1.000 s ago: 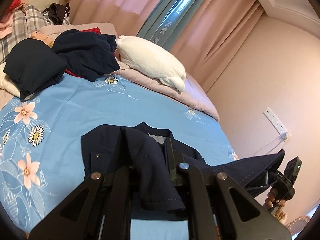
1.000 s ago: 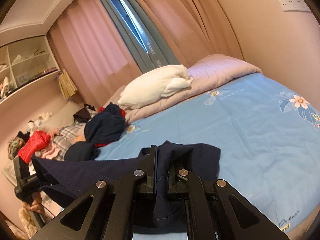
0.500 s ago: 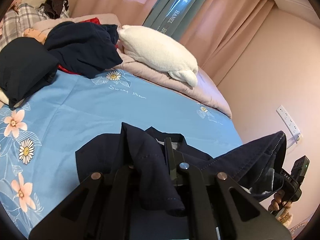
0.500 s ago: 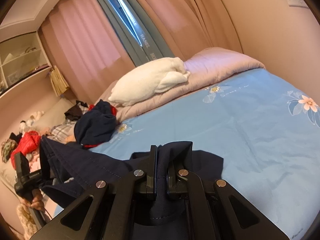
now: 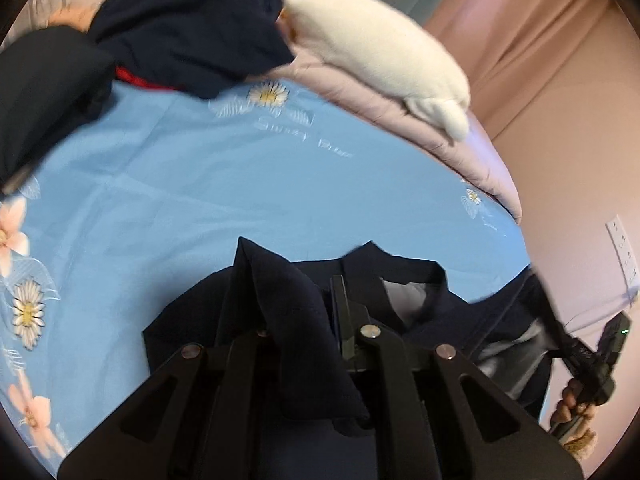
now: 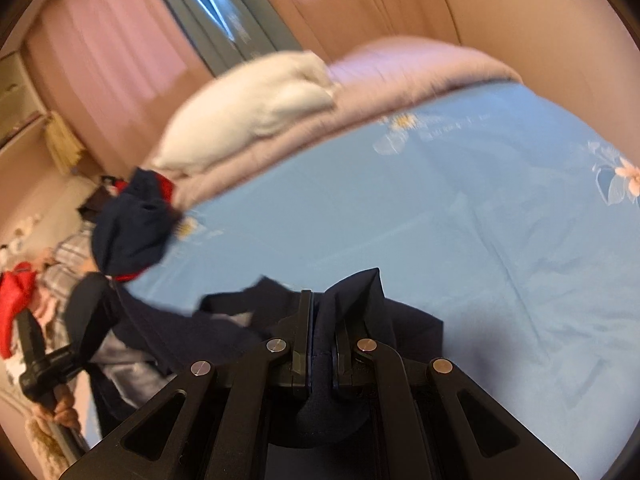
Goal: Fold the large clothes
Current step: 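Lay the hem down on the jacket and open both grippers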
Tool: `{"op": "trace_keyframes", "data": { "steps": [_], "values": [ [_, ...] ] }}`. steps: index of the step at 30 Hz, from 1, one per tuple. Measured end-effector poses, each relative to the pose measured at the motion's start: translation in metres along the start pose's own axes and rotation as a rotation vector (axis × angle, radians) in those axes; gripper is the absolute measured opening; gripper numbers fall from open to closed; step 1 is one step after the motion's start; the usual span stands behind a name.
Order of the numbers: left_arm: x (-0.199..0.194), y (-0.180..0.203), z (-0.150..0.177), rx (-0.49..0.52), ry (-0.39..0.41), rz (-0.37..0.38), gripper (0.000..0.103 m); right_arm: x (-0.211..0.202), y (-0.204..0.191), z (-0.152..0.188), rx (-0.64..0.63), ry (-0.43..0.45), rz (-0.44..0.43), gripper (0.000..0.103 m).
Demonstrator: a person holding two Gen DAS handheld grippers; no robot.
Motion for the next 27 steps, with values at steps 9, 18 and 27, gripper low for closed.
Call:
{"op": "trace_keyframes", "data": {
  "steps": [9, 18, 27],
  "values": [
    [0.045, -0.024, -0.012, -0.062, -0.071, -0.028, 0.016, 0.05, 0.017, -0.003, 0.066, -0.11, 0.042, 0.007],
    [0.031, -0.042, -0.024, -0.144, -0.092, 0.084, 0.032, 0.046, 0.027, -0.009, 0.084, -0.097, 0.05, 0.017],
    [0.009, -0.038, -0.025, -0.088, -0.054, 0.069, 0.044, 0.004, 0.041, -0.014, 0.043, 0.057, 0.116, 0.046]
  ]
}}
Point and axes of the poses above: each gripper's, at about its wrist camera, not at the fingertips, and x roughly the way its jaws point, y to its right, z to its underside, the point moved 1 cm from there along x, roughly the way its jaws point, and after that the axes turned 4 degrees about -x, right-handed, at the moved point
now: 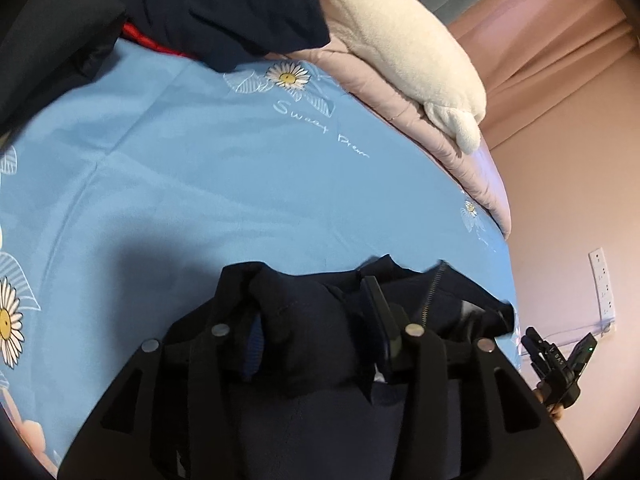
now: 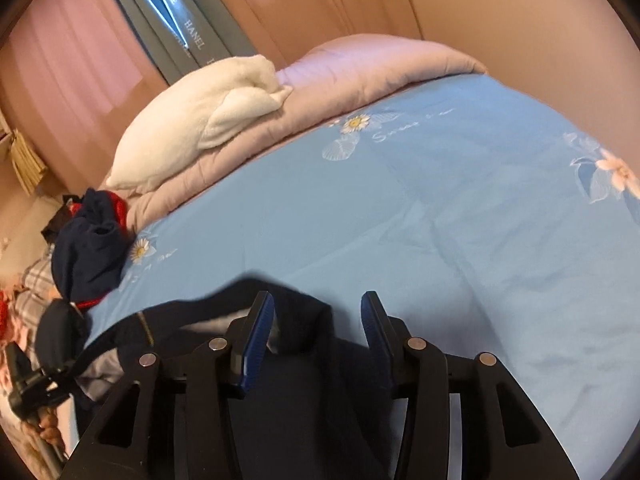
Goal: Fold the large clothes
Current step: 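Lay the hem down on the jacket and open both grippers, then move both open grippers to the jacket's side edge and close on it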
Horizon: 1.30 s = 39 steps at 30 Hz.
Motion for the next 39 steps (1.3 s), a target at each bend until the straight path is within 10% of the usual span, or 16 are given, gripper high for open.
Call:
{"op": "trace_keyframes", "data": {
  "steps": [10, 14, 26, 39],
  "values": [
    [-0.025, -0.002, -0.006, -0.02, 0.058, -0.002, 0.063, -0.014, -0.003, 0.011, -0.102, -0.006, 0.085, 0.046],
    [-0.052, -0.002, -0.005, 0.028, 0.209, -0.09, 0.075, -0.01, -0.007, 0.021, -0.136, -0.039, 0.099, 0.046],
    [-0.074, -0.031, 0.079, 0.12, 0.122, -0.207, 0.076, -0.019, -0.007, 0.075, -0.186, -0.178, 0.111, 0.049],
    [-0.054, -0.059, 0.159, 0.081, 0.003, -0.14, 0.063, -0.034, 0.001, 0.112, -0.167, -0.23, 0.073, 0.052]
  ]
}}
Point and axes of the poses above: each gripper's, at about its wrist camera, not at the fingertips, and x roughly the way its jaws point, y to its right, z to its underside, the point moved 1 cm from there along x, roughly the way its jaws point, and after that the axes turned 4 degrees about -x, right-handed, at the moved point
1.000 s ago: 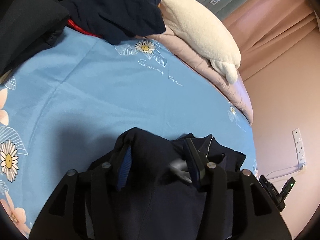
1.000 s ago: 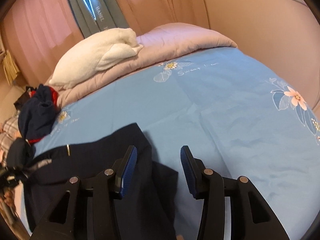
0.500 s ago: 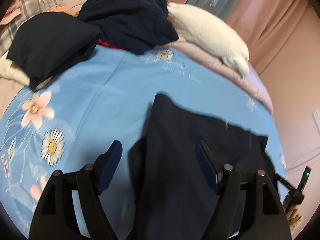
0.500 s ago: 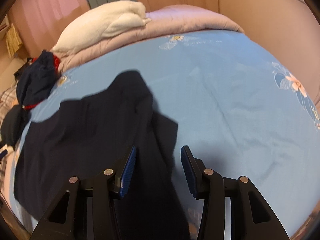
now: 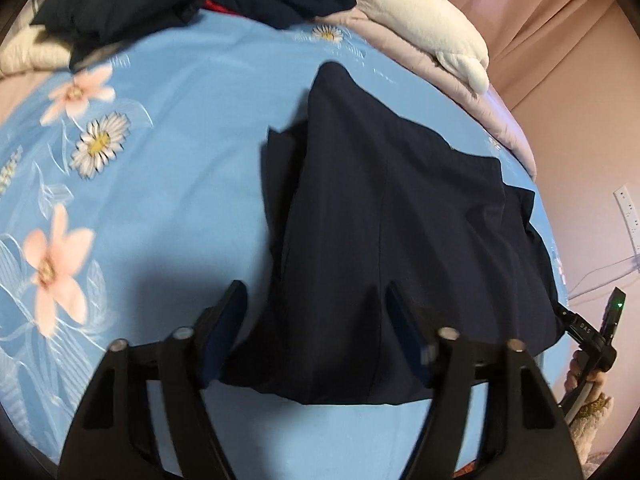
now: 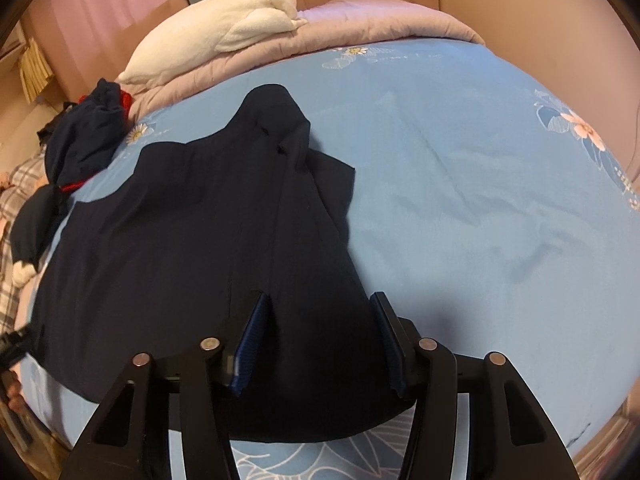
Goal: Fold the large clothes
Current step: 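Move both open grippers to the jacket's side edge and close on it, then lift the jacket's side edge with both grippers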
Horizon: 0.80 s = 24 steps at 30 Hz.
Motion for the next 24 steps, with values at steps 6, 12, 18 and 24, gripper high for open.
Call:
{"op": "trace_keyframes", "data": {
  "steps": [6, 12, 18, 24],
  "values": [
    [0.001, 0.01, 0.006, 0.023, 0.034, -0.019, 0.009, -0.015, -0.003, 0.0, 0.002, 0.039, -0.032, 0.009],
    [-0.021, 0.018, 0.012, 0.027, 0.064, -0.013, 0.007, -0.043, 0.005, 0.009, 0.049, 0.092, -0.108, 0.006],
    [-0.026, 0.022, 0.027, 0.086, 0.068, -0.084, 0.007, -0.049, 0.0, 0.022, 0.028, 0.095, -0.044, 0.005],
    [-0.015, 0.016, 0.031, 0.071, 0.067, -0.131, 0.007, -0.04, 0.002, 0.028, 0.017, 0.09, 0.012, 0.005]
  ]
}}
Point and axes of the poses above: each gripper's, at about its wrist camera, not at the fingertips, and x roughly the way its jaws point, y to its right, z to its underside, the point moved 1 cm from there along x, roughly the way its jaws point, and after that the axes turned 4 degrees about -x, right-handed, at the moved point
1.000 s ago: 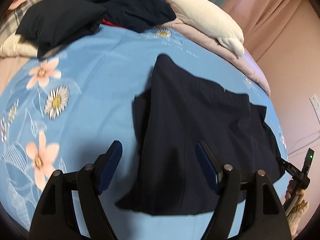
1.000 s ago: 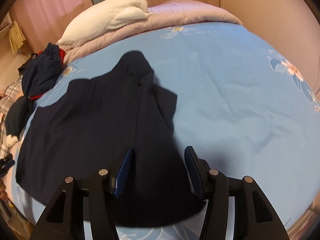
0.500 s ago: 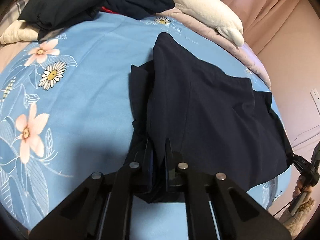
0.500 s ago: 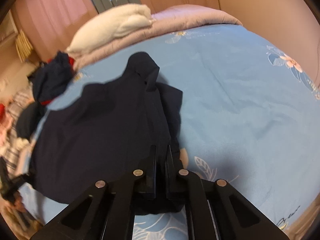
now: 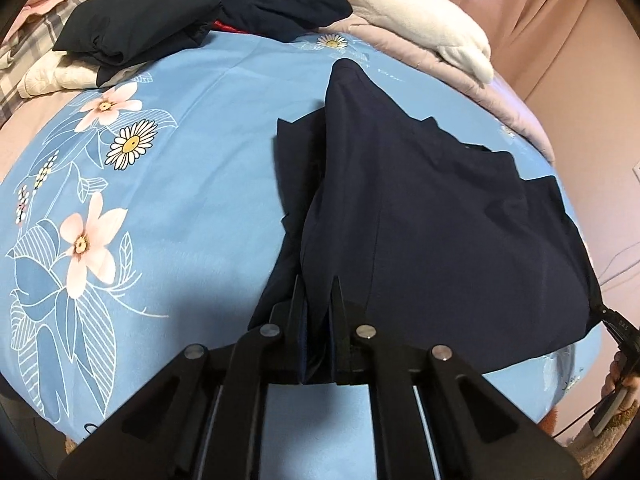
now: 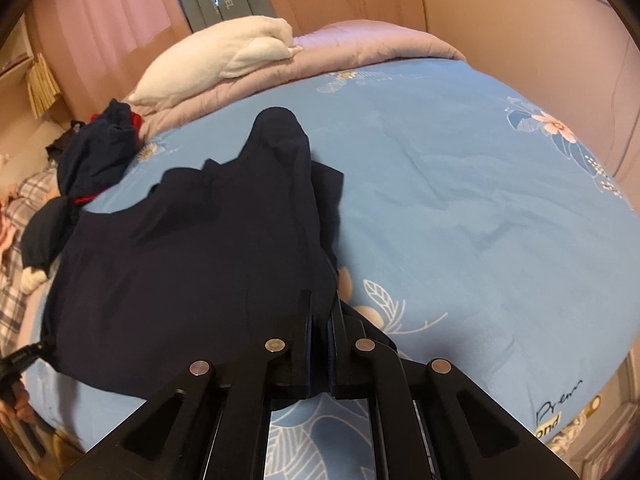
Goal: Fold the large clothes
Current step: 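Lift the jacket's side edge with both grippers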
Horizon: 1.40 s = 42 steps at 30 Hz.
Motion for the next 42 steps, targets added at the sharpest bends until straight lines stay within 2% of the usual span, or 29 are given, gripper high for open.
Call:
{"op": "trace_keyframes", "data": {
  "steps": [14, 27, 30, 31, 32, 33, 34, 35, 37, 42],
  "values": [
    [0.017, 0.008, 0.017, 0.065, 0.002, -0.155, 0.01, 0.033, 0.014, 0.021, 0.057, -0.079, 0.04, 0.005],
    [0.024, 0.004, 0.025, 0.039, 0.001, -0.149, 0.015, 0.037, 0.017, 0.029, 0.122, -0.084, 0.047, 0.007],
    [0.016, 0.001, 0.026, 0.025, -0.007, -0.123, 0.022, 0.023, 0.023, 0.031, 0.17, -0.072, 0.062, 0.022],
    [0.011, 0.001, 0.027, 0.021, -0.003, -0.111, 0.025, 0.018, 0.026, 0.032, 0.189, -0.07, 0.064, 0.033],
    [0.006, 0.001, 0.028, 0.016, 0.006, -0.101, 0.03, 0.01, 0.029, 0.034, 0.21, -0.065, 0.065, 0.052],
    [-0.001, -0.001, 0.028, 0.008, 0.021, -0.084, 0.033, 0.004, 0.032, 0.036, 0.227, -0.062, 0.068, 0.063],
    [-0.006, 0.0, 0.029, 0.002, 0.028, -0.073, 0.043, -0.002, 0.033, 0.037, 0.25, -0.058, 0.069, 0.076],
    [-0.013, -0.001, 0.03, -0.009, 0.037, -0.06, 0.053, -0.009, 0.036, 0.041, 0.276, -0.048, 0.06, 0.078],
    [-0.026, -0.002, 0.03, -0.037, 0.057, -0.034, 0.06, -0.019, 0.036, 0.05, 0.313, -0.044, 0.004, 0.078],
    [-0.051, 0.014, 0.022, -0.043, 0.098, 0.009, 0.065, -0.02, 0.027, 0.074, 0.407, -0.056, -0.11, 0.079]
  ]
}}
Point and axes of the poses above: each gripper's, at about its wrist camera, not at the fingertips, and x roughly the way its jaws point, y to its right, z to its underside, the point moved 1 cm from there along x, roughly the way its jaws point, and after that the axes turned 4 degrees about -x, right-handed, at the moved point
